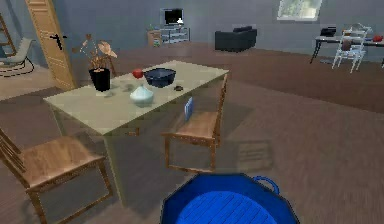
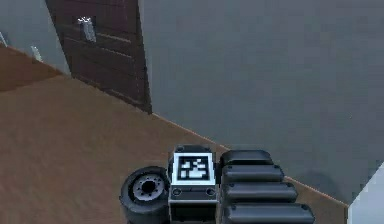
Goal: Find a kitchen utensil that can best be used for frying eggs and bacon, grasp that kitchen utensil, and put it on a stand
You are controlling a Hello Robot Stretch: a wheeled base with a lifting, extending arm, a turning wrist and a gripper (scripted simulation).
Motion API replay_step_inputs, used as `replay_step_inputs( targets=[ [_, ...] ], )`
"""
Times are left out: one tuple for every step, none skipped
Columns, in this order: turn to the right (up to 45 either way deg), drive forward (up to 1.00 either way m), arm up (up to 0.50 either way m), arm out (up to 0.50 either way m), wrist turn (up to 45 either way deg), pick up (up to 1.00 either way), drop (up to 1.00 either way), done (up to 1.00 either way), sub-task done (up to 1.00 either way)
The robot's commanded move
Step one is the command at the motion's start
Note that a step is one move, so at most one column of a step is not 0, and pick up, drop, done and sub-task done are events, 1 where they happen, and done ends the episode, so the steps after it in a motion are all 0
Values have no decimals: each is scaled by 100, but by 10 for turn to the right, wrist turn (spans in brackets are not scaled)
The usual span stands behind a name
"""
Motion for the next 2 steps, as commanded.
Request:
replay_step_inputs(
  targets=[
    [-240, 0, 0, 0, 0, 0, 0, 0, 0],
    [0, 30, 0, 0, 0, 0, 0, 0, 0]
  ],
)
